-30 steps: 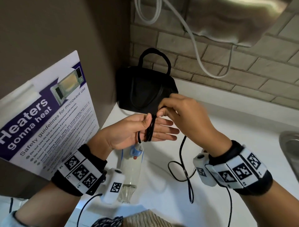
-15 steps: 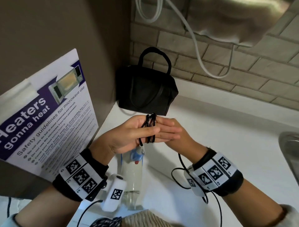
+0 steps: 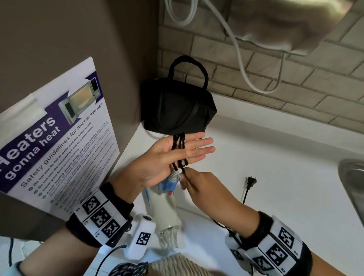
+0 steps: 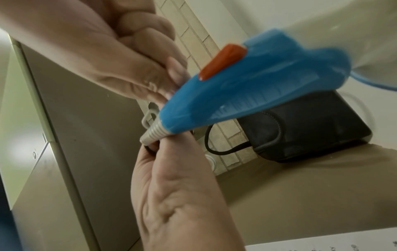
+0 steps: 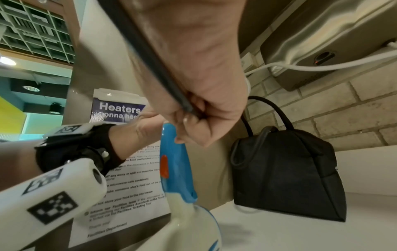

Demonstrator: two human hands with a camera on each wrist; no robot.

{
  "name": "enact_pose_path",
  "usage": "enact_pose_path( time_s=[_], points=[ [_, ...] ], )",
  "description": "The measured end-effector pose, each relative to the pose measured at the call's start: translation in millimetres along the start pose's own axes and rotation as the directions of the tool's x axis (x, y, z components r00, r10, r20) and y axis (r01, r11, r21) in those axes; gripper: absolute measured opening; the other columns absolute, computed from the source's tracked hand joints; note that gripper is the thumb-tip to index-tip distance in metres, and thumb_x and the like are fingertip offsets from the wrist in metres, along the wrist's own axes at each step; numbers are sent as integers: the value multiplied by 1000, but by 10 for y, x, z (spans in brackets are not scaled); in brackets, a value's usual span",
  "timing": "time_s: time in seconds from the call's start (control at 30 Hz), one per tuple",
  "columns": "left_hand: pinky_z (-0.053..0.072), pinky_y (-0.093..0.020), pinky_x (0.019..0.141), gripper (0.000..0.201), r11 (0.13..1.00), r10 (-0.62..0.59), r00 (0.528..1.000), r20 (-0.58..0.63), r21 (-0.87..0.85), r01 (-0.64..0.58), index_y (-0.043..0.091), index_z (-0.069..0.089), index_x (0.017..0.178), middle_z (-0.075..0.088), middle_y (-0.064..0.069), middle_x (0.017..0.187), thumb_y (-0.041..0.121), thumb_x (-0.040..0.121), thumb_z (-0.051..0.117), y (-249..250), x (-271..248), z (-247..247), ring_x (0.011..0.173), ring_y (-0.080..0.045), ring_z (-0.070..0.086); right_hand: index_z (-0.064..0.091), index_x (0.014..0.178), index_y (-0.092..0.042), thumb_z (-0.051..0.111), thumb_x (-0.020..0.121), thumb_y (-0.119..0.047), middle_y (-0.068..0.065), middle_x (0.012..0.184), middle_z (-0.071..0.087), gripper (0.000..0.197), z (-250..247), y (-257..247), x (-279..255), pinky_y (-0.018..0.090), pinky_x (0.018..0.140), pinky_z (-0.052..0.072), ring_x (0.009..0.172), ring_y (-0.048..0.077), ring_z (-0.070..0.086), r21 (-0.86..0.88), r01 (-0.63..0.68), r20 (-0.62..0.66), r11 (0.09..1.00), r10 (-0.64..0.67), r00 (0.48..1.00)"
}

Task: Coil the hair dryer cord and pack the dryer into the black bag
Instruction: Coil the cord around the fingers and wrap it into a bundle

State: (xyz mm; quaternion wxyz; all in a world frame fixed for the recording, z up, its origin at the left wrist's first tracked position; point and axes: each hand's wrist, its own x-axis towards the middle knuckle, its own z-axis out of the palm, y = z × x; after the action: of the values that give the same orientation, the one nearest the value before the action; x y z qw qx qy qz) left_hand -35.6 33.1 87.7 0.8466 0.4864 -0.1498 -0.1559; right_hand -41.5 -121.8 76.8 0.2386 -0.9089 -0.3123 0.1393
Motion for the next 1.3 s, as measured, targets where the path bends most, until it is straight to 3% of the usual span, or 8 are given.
enact_pose_path(
  time_s=[0.3,0.43,0.53,0.67,0.87,0.97,1.17,1.3],
  points=[
    [40,-35,108,46,1000,10,995,-98,28,-7,-1,30,142,52,-17,139,4,98,42,19,48,4,124,-30,55,55,90,-19,35,100,-33,-15,61,46,27,-223,-31,-210,39,65,47,63,22,49,-77,-17,-85,997,10,996],
    [44,-34,105,45,1000,8,995,-104,21,-6,-2,31,142,55,-18,136,6,98,40,18,59,-26,122,-32,57,60,90,-23,39,98,-33,-7,78,65,25,-393,-74,-229,31,58,34,68,22,55,-171,-38,-199,984,3,980],
    [43,-36,106,46,1000,-3,995,-102,12,4,-2,32,141,56,-19,135,10,97,43,23,58,-64,122,-34,57,61,87,-21,40,98,-37,-5,76,66,28,-430,-93,-221,31,56,37,66,24,58,-203,-7,-263,979,-47,964],
    [42,-37,107,45,999,17,994,-104,32,-14,-3,33,140,54,-21,135,9,98,40,70,38,-164,123,-36,55,60,84,-21,38,97,-44,-7,65,56,34,-474,-90,-266,37,58,46,62,23,56,-174,-10,-279,985,-39,960],
    [41,-38,107,45,999,15,994,-107,53,-9,-4,35,139,53,-22,136,7,95,38,150,1,-233,124,-36,54,61,77,-22,49,93,-45,-11,48,40,30,-652,-92,-302,27,47,35,46,10,40,-83,29,-446,996,-63,893],
    [42,-36,106,48,997,-28,998,-56,73,32,-3,37,138,57,-18,134,12,92,41,162,20,-184,125,-32,54,62,77,-20,54,93,-37,-11,52,40,25,-750,-131,-201,28,46,33,48,12,39,-87,82,-521,993,-116,846],
    [51,-24,89,41,995,-82,996,40,61,80,21,71,111,72,-3,111,13,87,39,214,17,-79,108,-21,67,64,80,-18,58,91,-19,-4,70,61,12,-881,-118,67,38,54,47,63,18,57,-168,88,-547,982,-167,820],
    [48,-28,96,43,997,-22,1000,-12,77,22,2,49,132,63,-13,127,12,92,37,202,8,-203,119,-29,60,66,81,-22,54,91,-26,-8,68,57,16,-879,-130,-21,37,52,46,60,17,53,-180,151,-495,972,-222,840]
  ],
)
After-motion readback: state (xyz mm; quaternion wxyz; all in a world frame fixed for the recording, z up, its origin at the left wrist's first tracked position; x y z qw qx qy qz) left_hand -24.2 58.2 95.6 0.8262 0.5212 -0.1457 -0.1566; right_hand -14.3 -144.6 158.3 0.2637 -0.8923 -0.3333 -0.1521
